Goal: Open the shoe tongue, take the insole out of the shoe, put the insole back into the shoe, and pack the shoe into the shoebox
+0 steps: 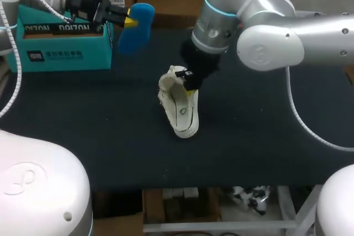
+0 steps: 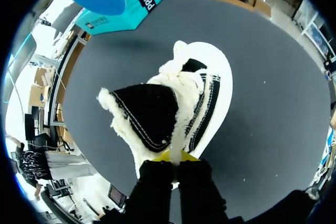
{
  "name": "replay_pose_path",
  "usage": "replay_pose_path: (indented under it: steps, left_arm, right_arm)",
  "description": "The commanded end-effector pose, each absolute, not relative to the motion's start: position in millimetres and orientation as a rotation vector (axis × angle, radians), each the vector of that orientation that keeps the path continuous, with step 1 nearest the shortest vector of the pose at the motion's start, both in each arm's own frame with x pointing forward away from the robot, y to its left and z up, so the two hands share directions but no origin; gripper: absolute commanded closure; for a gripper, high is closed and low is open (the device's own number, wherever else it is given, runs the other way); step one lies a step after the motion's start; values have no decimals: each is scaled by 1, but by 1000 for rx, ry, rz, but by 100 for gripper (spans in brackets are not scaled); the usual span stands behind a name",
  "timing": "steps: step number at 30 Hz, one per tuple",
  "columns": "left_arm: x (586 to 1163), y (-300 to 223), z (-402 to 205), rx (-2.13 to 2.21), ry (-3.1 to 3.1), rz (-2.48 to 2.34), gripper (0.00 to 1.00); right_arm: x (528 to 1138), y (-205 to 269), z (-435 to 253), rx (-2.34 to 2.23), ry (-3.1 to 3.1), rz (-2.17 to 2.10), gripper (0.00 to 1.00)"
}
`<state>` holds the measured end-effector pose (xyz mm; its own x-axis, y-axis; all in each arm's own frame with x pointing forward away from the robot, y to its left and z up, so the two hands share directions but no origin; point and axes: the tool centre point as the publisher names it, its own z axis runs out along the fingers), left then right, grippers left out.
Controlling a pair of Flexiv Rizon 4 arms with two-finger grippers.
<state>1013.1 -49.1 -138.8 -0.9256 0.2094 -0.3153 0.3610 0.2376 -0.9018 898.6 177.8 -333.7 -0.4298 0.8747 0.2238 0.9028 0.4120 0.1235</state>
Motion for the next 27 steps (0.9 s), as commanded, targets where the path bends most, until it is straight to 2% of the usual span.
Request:
replay_pose_path:
  steps: [1, 2, 3, 4, 5, 18, 27]
  left_arm:
    - [1017, -51, -140, 612, 2399, -1794, 100]
    - [1017, -52, -140, 615, 2400, -1794, 100]
    - [1017, -53, -139, 621, 2401, -1797, 100]
    - [1016, -54, -139, 624, 2400, -1800, 100]
    - [1014, -55, -138, 626, 2398, -1808, 100]
    - [970, -57, -120, 531, 2367, -1979, 100]
    - [914, -78, -99, 336, 2357, -2080, 100]
  right_arm:
    - [901, 165, -340, -1583, -2520, -382, 100]
    - [902, 164, -340, -1575, -2520, -388, 100]
    - [903, 163, -341, -1564, -2519, -393, 96]
    - [904, 162, -340, -1565, -2521, -393, 58]
    - [904, 162, -339, -1565, -2523, -392, 0]
    - [889, 145, -317, -1571, -2521, -416, 0]
    - [889, 145, -317, -1571, -2521, -416, 0]
